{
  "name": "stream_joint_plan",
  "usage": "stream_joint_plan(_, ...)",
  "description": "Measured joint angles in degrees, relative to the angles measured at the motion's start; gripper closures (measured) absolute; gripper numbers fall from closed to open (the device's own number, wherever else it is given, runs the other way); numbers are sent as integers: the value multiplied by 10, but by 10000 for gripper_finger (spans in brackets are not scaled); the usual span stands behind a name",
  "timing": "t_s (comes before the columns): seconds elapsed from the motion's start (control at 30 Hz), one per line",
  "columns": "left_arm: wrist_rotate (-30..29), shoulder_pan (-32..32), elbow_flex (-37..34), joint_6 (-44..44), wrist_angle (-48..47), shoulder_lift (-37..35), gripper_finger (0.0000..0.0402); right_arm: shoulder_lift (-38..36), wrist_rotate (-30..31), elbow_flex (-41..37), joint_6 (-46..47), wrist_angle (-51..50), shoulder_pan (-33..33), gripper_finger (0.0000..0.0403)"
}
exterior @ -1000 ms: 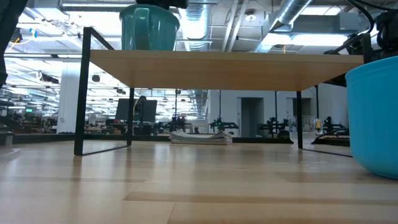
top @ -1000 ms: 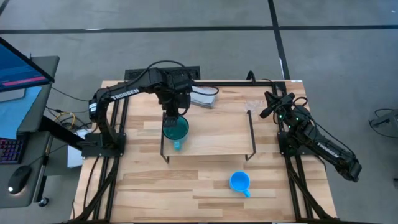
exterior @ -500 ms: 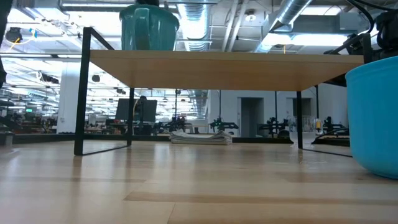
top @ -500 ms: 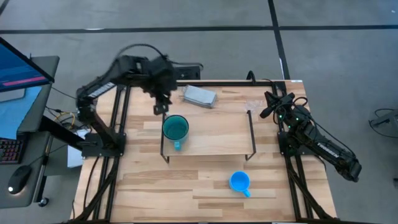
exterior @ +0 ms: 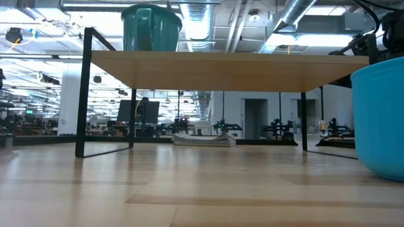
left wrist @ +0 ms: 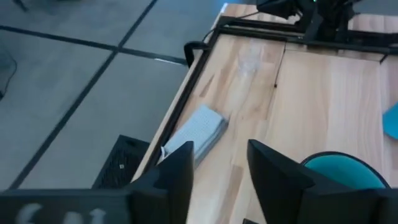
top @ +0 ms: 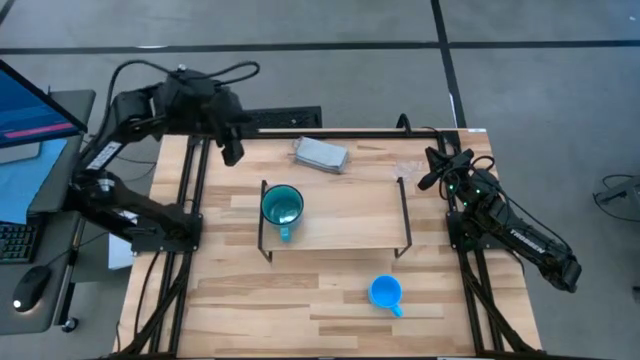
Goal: Stack small to large cups/mugs on shelf
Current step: Put the light blue mug on the shelf
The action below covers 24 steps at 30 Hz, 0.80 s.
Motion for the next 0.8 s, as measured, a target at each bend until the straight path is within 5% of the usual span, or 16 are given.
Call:
stream_joint_plan(0.3,-7,2,-268,-34,215,-158,345,0,0,0,0,0,0,340)
stream_joint_plan(0.8,7,3,-729,-132,603,-423,377,0,-31,0,9,-1,0,340)
